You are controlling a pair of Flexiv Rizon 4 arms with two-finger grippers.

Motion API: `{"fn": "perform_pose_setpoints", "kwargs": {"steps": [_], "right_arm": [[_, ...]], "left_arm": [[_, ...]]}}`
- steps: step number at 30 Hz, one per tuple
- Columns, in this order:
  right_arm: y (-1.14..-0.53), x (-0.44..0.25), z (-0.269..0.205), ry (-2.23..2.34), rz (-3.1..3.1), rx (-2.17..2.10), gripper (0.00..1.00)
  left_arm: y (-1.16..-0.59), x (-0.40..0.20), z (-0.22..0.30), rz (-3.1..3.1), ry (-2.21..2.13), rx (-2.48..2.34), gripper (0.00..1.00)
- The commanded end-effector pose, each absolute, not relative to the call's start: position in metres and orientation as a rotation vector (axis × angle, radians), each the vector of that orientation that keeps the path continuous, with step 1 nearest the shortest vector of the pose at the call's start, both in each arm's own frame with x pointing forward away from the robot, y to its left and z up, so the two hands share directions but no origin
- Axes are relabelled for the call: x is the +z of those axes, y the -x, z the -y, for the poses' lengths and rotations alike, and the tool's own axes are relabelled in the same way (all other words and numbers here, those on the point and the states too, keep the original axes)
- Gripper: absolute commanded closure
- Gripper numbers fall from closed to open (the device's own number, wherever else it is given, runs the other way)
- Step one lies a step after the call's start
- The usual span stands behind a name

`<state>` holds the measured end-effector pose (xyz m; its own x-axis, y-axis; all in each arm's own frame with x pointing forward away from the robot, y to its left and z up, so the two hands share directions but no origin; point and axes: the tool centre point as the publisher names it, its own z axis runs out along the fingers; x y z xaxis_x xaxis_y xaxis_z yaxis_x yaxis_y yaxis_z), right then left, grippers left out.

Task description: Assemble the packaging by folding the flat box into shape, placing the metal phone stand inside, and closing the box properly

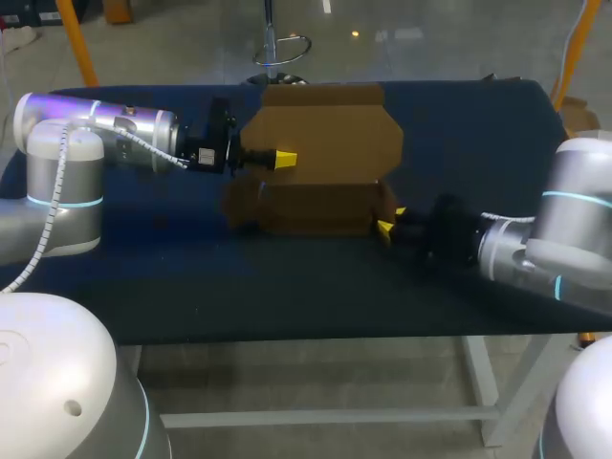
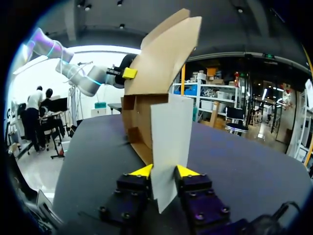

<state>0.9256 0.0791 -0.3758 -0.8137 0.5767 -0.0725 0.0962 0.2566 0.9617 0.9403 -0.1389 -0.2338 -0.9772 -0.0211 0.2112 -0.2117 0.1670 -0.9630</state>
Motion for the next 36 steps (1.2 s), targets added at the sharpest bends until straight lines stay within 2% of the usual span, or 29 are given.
{"fn": "perform_pose_setpoints", "kwargs": {"steps": [1,21,24,36], "right_arm": [[-0.922,-0.377,-0.090,-0.622,-2.113,1.564,0.67],[-0.907,-0.375,-0.106,-0.656,-2.105,1.546,0.50],[-0.903,-0.375,-0.105,-0.669,-2.101,1.539,0.39],[-0.886,-0.376,-0.088,-0.695,-2.103,1.515,0.34]], "left_arm": [[-0.940,-0.236,0.140,2.281,-0.229,1.922,1.00],[-0.940,-0.236,0.140,2.281,-0.229,1.922,1.00],[-0.940,-0.236,0.140,2.281,-0.229,1.922,1.00],[-0.940,-0.236,0.140,2.281,-0.229,1.922,1.00]]}}
